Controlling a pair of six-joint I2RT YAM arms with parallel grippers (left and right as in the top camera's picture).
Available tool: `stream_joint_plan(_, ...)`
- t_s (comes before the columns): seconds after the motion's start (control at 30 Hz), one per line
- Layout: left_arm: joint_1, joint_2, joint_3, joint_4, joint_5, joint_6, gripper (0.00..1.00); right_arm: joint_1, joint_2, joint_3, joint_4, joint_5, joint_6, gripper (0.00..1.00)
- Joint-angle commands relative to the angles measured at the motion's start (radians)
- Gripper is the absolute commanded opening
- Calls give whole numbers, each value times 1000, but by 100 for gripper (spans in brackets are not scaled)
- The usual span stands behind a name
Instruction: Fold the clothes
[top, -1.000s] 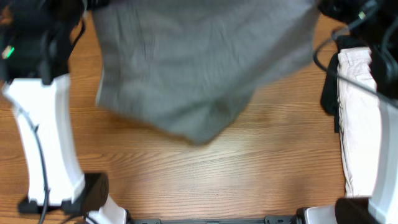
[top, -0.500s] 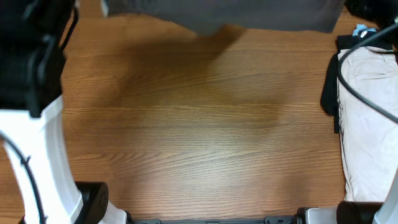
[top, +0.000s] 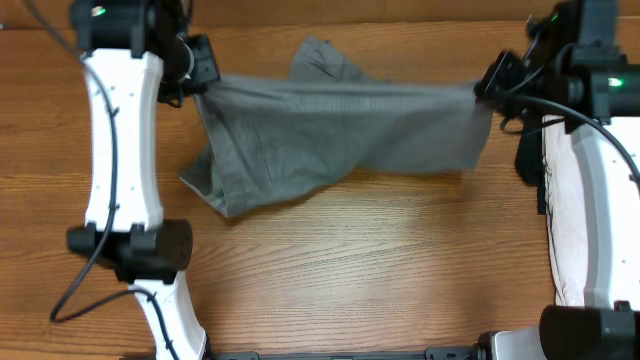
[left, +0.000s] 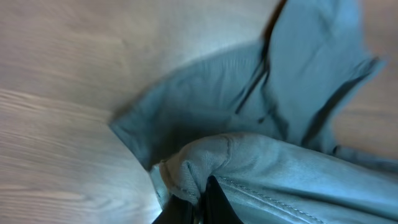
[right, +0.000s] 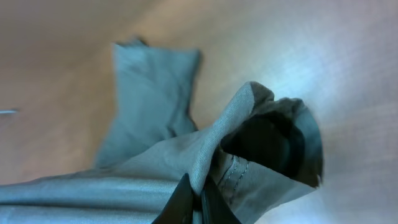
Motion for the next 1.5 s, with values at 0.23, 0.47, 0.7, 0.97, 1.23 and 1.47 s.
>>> stream_joint_plan(0.23, 47, -150, 9, -4, 149, 72, 4, -91, -144, -11, -27, 174, 26, 4)
stream_joint_plan(0.47, 14, -346, -184, -4, 148, 68, 4, -100, -194, -11, -124, 225, 26, 4)
stream_joint_plan(0.7, -5, -537, -513, -4, 148, 60, 4, -100, -219, -11, -183, 225, 27, 4)
stream_joint_plan(0.97, -5, -775, -726, -4, 106, 2, 4, -100, -294, -11, -302, 235, 26, 4)
stream_joint_plan(1.23, -5, -973, -894, -4, 153, -50, 4, -97, -406, -11, -433, 220, 26, 4)
stream_joint_plan(1.47, -5, -1067, -995, -4, 136, -112, 4, -97, -473, -11, -349, 217, 25, 4)
